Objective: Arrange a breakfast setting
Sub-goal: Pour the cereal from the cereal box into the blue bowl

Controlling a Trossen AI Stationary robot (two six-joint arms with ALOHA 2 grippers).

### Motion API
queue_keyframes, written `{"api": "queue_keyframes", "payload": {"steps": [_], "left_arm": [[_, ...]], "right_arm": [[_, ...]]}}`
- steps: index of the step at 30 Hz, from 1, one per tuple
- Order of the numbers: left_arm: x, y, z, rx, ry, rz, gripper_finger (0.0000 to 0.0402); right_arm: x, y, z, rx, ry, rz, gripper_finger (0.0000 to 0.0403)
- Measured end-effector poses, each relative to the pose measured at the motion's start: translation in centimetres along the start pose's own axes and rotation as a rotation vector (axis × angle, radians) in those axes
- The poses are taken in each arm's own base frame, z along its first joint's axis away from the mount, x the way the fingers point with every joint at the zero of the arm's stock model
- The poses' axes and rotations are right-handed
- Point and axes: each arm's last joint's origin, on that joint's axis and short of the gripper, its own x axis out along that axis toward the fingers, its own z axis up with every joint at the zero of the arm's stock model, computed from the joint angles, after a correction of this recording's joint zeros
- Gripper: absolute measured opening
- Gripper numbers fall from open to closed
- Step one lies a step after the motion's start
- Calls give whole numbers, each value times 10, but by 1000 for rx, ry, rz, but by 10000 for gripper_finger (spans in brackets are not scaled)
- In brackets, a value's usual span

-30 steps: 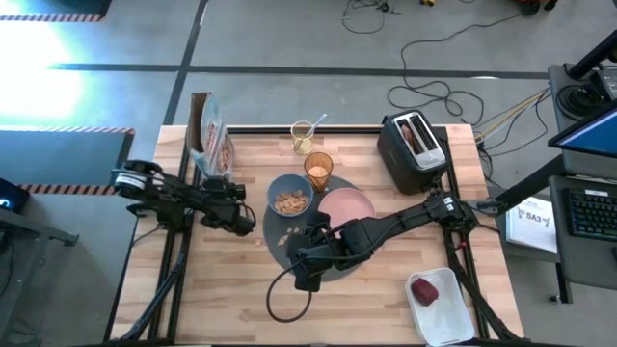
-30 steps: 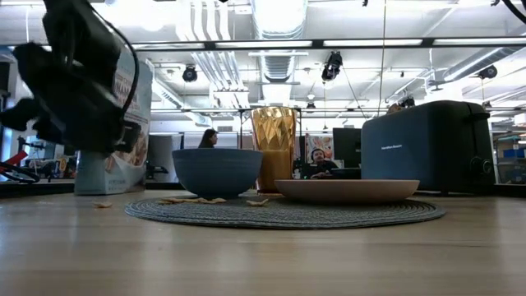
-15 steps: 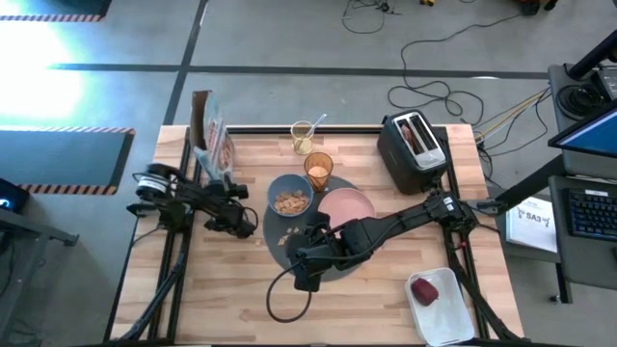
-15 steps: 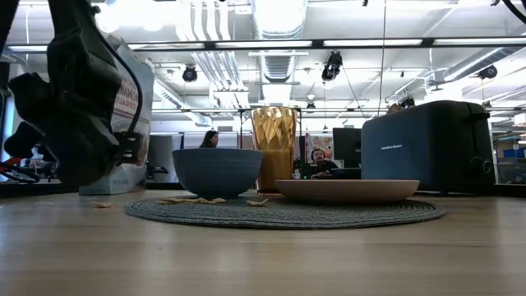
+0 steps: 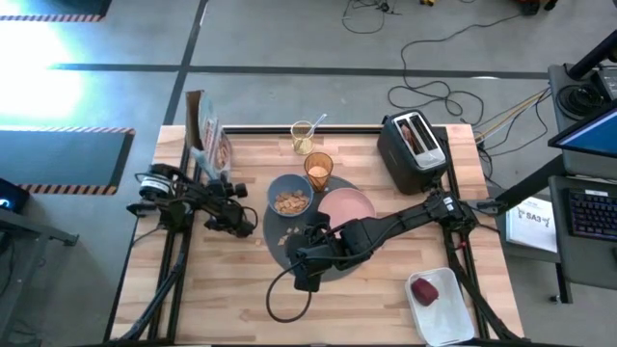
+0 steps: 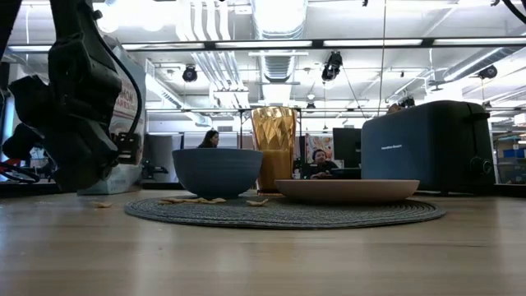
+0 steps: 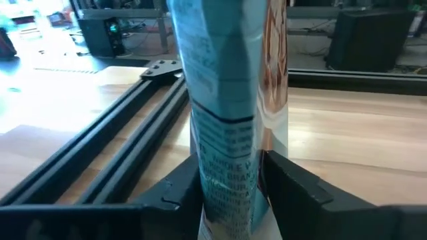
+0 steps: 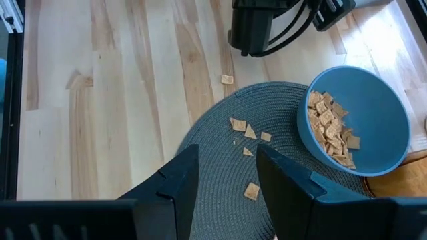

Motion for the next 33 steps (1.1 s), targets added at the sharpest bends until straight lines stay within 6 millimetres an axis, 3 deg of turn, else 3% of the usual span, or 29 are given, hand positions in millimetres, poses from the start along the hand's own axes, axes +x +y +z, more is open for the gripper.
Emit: {"api": "queue_keyframes", "payload": {"steps": [21, 25, 33], "left_arm": [[28, 16, 7, 75, -24, 175, 141], [26, 16, 7, 85, -23, 167, 141], [5, 16, 5, 110, 31, 86, 141]], "right_arm": [[0, 0, 0, 0, -1, 0, 141], [0, 0, 0, 0, -1, 0, 141], [0, 0, 0, 0, -1, 0, 141]]}}
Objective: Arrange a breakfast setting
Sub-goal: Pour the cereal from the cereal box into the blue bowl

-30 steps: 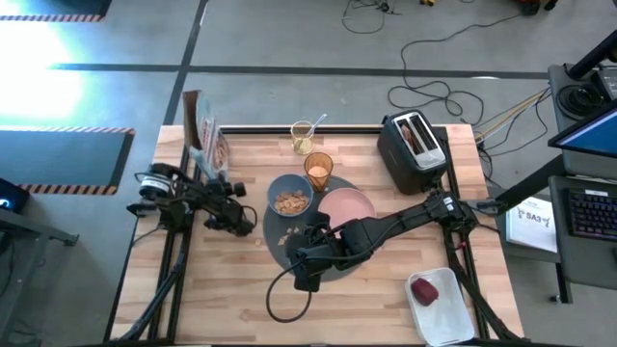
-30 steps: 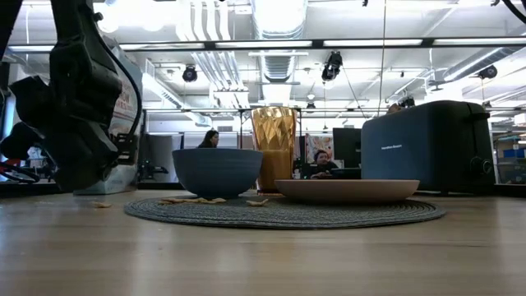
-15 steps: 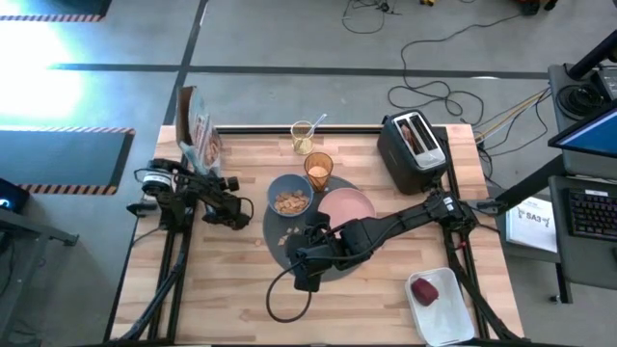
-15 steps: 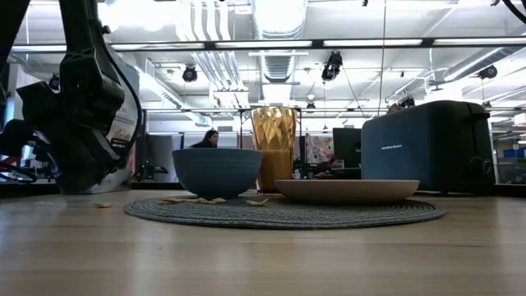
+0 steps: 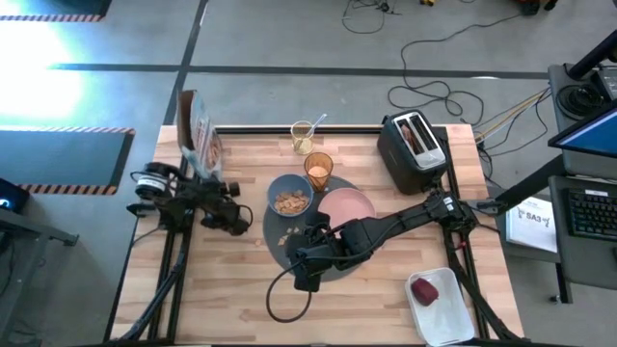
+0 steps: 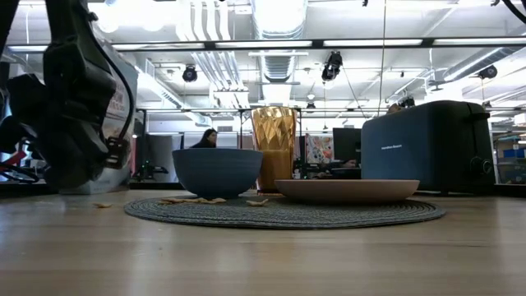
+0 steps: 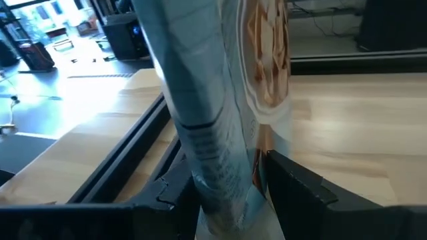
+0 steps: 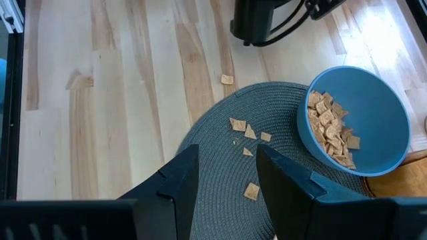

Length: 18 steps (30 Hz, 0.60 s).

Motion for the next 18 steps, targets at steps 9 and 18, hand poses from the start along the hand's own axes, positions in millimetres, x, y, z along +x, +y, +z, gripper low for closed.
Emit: {"api": "queue_keyframes", "payload": {"steps": [9, 18], "left_arm": [[0, 0, 0, 11, 4, -2, 141], [-3, -8, 3, 93, 8, -12, 148]], "right_arm": [[0, 0, 0, 0, 0, 0, 141], [0, 0, 0, 0, 0, 0, 141]]}}
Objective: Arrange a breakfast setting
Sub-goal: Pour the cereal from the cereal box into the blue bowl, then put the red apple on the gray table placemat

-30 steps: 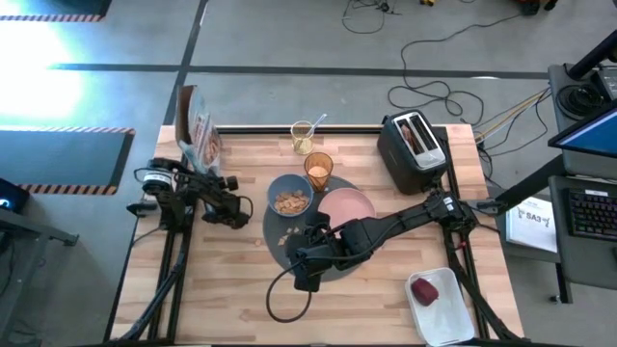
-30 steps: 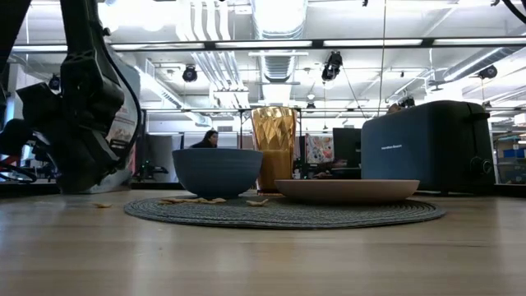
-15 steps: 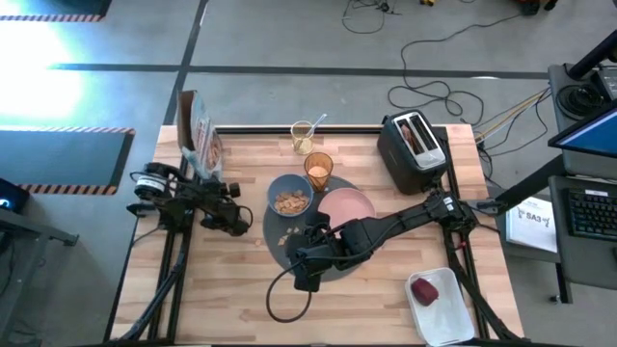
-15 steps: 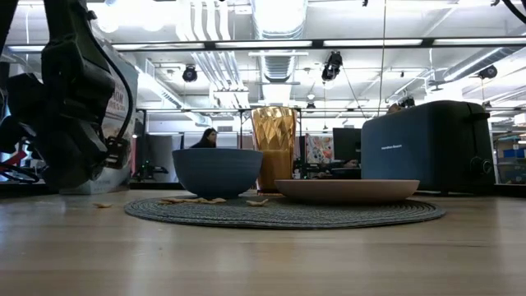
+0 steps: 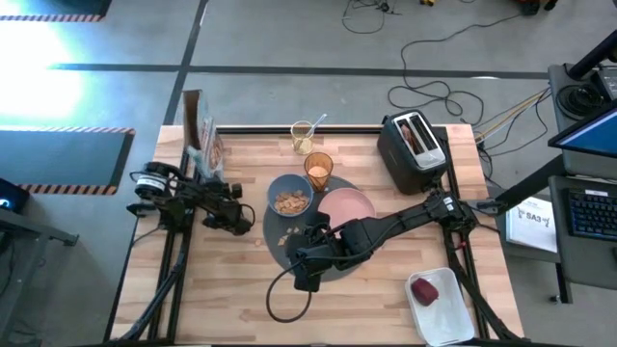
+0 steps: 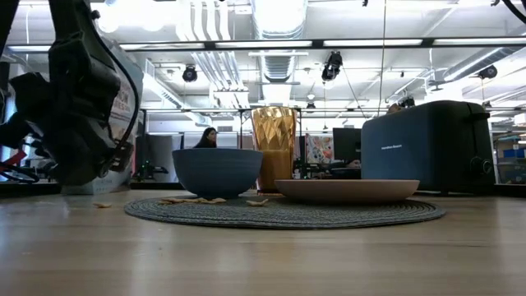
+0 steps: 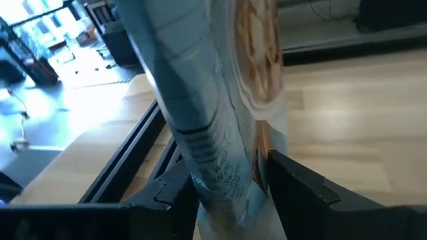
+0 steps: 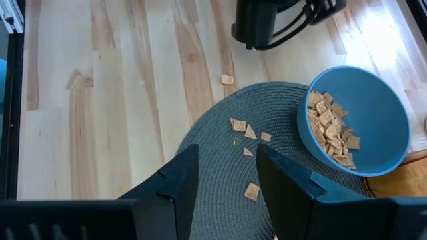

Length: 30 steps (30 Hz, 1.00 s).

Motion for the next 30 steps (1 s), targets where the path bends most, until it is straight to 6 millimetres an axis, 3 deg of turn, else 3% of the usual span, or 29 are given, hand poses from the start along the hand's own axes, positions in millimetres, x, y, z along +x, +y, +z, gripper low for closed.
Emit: {"api": "queue_keyframes", "payload": {"steps": [6, 14, 30], "left_arm": [[-6, -11, 4, 180, 37, -5, 172], [-13, -7, -1, 50, 122, 30, 209], [-48, -7, -7, 83, 229, -21, 225]], "right_arm": [[0, -1, 0, 2, -3, -8, 141], [0, -1, 0, 2, -3, -8, 141], [0, -1, 0, 2, -4, -8, 141]]}}
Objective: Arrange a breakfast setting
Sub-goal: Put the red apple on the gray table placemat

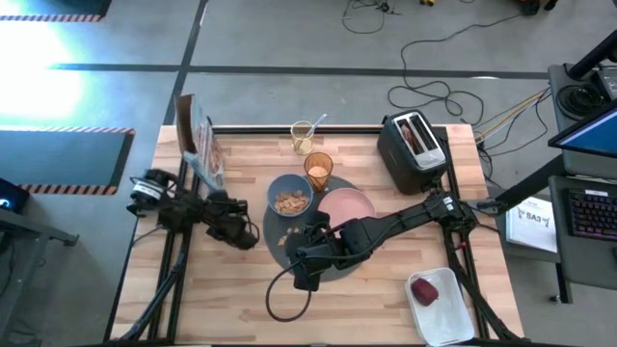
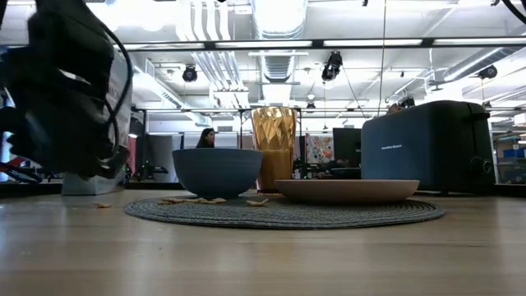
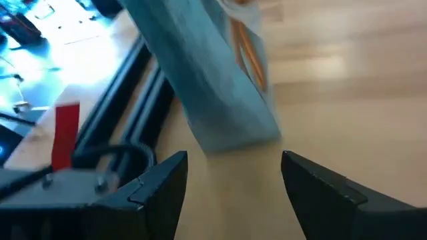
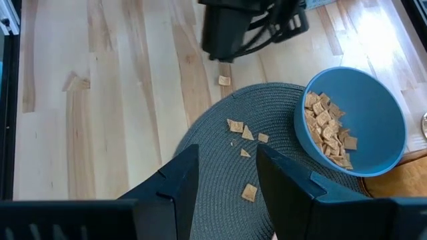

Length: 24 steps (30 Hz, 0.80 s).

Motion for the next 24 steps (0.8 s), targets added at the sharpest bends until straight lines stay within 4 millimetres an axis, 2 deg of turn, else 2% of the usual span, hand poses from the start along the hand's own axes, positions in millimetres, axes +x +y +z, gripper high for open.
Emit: {"api": "queue_keyframes", "payload": {"steps": [5, 10, 14, 19, 24], "left_arm": [[-29, 1, -14, 83, 55, -103, 225], [-69, 4, -28, 213, 11, -308, 225], [-104, 2, -31, 375, -18, -451, 225], [-143, -1, -26, 606, -139, -605, 225], [-172, -7, -8, 813, -260, -683, 225]], "right_arm": [[0, 0, 0, 0, 0, 0, 141], [0, 0, 0, 0, 0, 0, 141], [0, 0, 0, 0, 0, 0, 141], [0, 0, 0, 0, 0, 0, 141], [0, 0, 0, 1, -1, 1, 141]]}}
